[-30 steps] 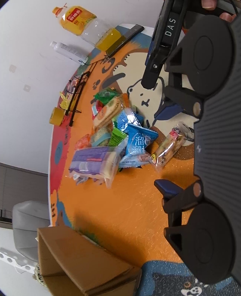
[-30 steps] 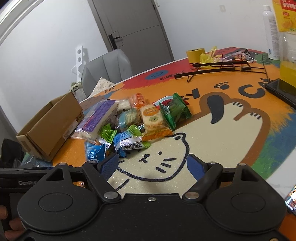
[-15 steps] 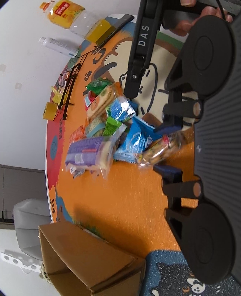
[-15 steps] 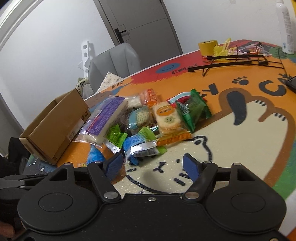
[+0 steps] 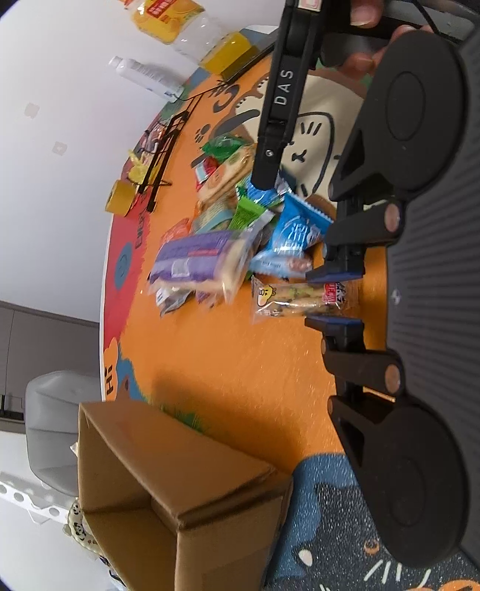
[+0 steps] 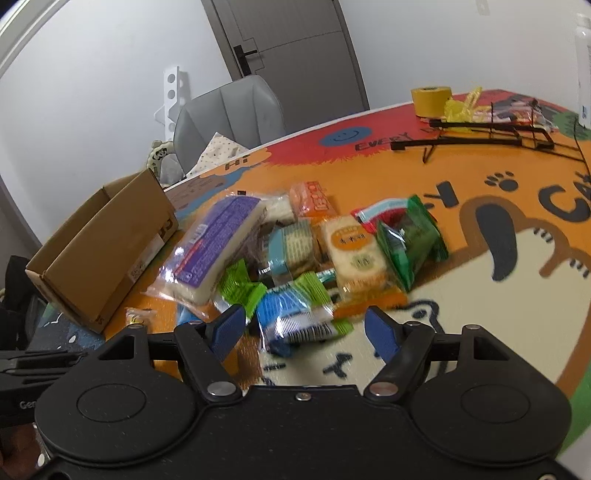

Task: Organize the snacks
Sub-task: 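Grasp the clear stick-snack packet with the left gripper while the right grasps the blue-white packet, then carry both held snacks over the open cardboard box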

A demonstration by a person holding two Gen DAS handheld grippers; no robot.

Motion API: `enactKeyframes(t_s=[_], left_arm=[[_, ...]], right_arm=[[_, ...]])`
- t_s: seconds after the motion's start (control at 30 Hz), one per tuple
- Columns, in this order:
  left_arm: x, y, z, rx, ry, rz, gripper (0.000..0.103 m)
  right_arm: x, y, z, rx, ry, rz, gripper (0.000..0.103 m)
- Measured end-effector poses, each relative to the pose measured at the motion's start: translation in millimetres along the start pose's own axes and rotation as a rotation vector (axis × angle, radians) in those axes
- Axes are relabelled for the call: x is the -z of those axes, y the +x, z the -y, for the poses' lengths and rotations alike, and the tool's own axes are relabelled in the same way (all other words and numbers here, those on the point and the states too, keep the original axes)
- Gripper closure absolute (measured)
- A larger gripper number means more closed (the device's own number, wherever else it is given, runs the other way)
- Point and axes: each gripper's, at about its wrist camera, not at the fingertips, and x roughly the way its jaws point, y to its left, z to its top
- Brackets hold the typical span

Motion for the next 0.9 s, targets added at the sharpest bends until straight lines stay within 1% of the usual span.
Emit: enactKeyframes(t_s=[0.13,0.2,0.33,0.47,0.6,0.9], left_arm=[[-3,-2,-9,-0.007,-0.014,0.007,0.086],[-4,-3,-12,-0.011,-0.016,0.010,0.086],[-5,-4,-14,-0.012,-0.021,0.015,0.086],[-5,-3,-14,-0.007,-0.028,0.012,0.086],[-5,-5,-13,0.002,-0.025,0.022,0.086],[-6,-19,-15,0.007,-0.028,0.057,0.086]], right_arm=[[-3,9,-4,0.003,-0.011,0.003,0.039],[-3,16,-2,0.005,-0.004,-0.017,0.046],[0,18,-3,0.007,-0.028,-0.012,0.048],[3,13,-4,0.001,-0.053,-0.021,0.058],[8,5,-6,-0.012,-0.062,-0.017,0.066],[10,-16,-4,-0.034,-0.034,0.013,0.070]])
